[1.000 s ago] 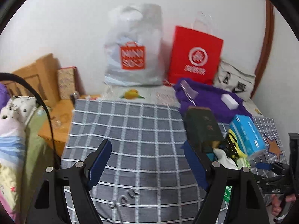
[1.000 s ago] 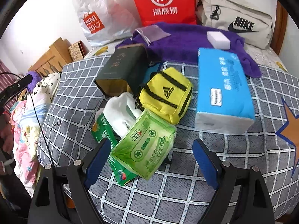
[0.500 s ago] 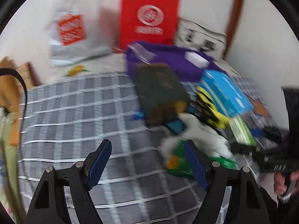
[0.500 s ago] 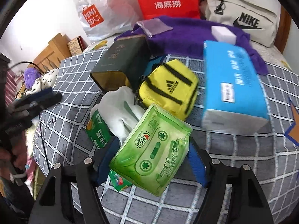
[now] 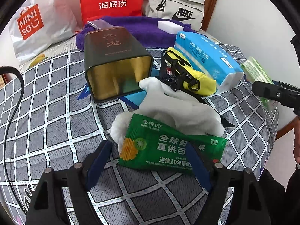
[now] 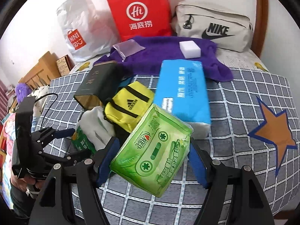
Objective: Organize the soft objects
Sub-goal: 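Lift the green wipes pack with the right tool while the left tool grasps the green snack packet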
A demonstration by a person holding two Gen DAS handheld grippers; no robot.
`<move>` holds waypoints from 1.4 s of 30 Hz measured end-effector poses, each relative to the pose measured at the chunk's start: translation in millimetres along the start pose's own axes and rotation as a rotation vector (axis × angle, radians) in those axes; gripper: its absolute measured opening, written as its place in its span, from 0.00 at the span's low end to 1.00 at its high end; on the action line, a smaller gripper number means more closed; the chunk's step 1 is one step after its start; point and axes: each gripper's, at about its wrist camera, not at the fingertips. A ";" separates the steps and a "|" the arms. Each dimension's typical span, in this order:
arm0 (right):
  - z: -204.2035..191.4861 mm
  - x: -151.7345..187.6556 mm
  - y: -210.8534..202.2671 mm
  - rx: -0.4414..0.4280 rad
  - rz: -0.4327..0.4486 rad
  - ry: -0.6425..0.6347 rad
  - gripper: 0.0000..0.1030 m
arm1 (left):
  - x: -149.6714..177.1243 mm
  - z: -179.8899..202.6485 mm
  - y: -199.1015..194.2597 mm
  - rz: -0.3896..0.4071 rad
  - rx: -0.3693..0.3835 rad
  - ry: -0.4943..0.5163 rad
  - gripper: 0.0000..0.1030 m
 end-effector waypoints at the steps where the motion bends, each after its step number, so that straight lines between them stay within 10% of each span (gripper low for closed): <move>1: 1.1 0.5 0.1 0.000 -0.001 0.005 0.70 | -0.4 -0.2 -2.7 0.007 0.003 0.003 0.56; 5: 4.6 3.3 -1.2 -0.002 0.000 0.013 0.70 | -2.6 -15.2 -13.8 0.009 0.027 -0.043 0.06; 15: 5.4 4.3 -8.2 -0.001 0.013 0.011 0.70 | -2.2 -16.4 -42.3 0.068 0.042 -0.022 0.03; 16: 5.5 4.4 -8.7 0.000 0.013 0.010 0.70 | -1.0 -11.5 -45.5 0.082 0.044 0.007 0.09; 18: 6.1 4.5 -9.2 -0.002 0.013 0.011 0.70 | 2.1 3.5 -45.7 0.079 0.035 0.076 0.43; 19: 6.2 4.7 -9.7 -0.004 0.013 0.012 0.70 | 2.7 9.1 -44.2 0.068 0.013 0.091 0.78; 20: 6.8 5.0 -10.0 -0.004 0.013 0.014 0.70 | 3.5 15.2 -42.1 0.065 -0.019 0.105 0.87; 32: 19.2 7.4 -16.5 0.002 0.027 0.041 0.70 | 14.0 8.0 -11.9 -0.070 0.130 -0.370 0.86; 42: 31.5 10.8 -18.3 0.003 0.027 0.065 0.70 | -6.3 26.3 10.5 -0.057 -0.040 -0.324 0.80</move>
Point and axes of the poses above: each gripper's, at about its wrist camera, not at the fingertips, and y roughly the way its jaws point, z to its right, x to its underside, and after that the axes turned 6 degrees about z, right-handed
